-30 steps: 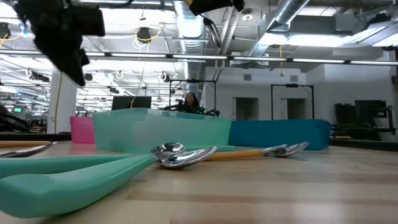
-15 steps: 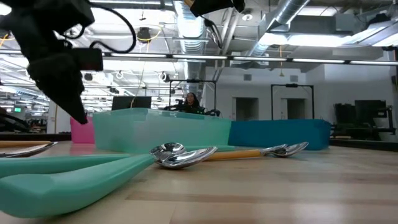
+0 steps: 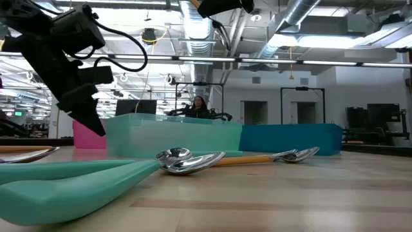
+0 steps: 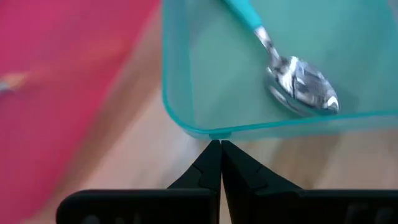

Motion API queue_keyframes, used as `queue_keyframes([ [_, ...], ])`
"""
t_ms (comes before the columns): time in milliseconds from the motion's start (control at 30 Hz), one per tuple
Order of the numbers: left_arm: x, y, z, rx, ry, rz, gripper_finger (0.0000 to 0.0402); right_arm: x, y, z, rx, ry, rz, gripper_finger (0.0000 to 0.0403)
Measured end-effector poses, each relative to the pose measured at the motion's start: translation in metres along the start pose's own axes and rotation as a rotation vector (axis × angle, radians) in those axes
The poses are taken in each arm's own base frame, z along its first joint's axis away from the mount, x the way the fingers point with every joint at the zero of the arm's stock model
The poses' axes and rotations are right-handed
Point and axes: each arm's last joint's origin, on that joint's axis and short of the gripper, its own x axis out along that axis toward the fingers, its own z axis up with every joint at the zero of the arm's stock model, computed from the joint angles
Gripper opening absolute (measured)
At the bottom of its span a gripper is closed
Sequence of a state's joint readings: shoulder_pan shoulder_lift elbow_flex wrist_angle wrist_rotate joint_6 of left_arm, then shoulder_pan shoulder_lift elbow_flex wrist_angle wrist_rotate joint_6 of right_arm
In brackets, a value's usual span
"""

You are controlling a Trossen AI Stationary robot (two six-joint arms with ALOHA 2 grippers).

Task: Sort silverware by color (type)
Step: Put the bottom orange spoon into the red bin

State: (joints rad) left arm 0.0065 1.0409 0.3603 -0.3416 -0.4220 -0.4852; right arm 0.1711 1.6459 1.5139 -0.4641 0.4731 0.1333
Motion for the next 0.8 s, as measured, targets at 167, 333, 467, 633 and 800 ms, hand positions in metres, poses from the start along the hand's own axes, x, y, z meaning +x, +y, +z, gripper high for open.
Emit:
queue_keyframes([
  [167,0.003,0.007,0.007,-0.018,-0.05,0.058,0.0,0.0,0.0,0.0,0.0,0.001,-0.001,0.0061],
  [333,0.005,0.011,0.019,-0.036,-0.131,0.046,0.0,0.004,-0.004,-0.001,0.005,0.016,-0.019,0.0061],
  [467,0.007,0.016,0.025,-0.034,-0.149,0.036,0.0,0.012,-0.013,-0.008,0.02,0.074,-0.087,0.0061],
  [633,0.009,0.02,0.026,-0.042,-0.14,0.046,0.0,0.038,-0.021,-0.025,0.021,0.194,-0.154,0.0061],
  [800,0.009,0.021,0.026,-0.039,-0.134,0.041,0.0,0.075,-0.026,-0.052,-0.001,0.343,-0.211,0.0061],
])
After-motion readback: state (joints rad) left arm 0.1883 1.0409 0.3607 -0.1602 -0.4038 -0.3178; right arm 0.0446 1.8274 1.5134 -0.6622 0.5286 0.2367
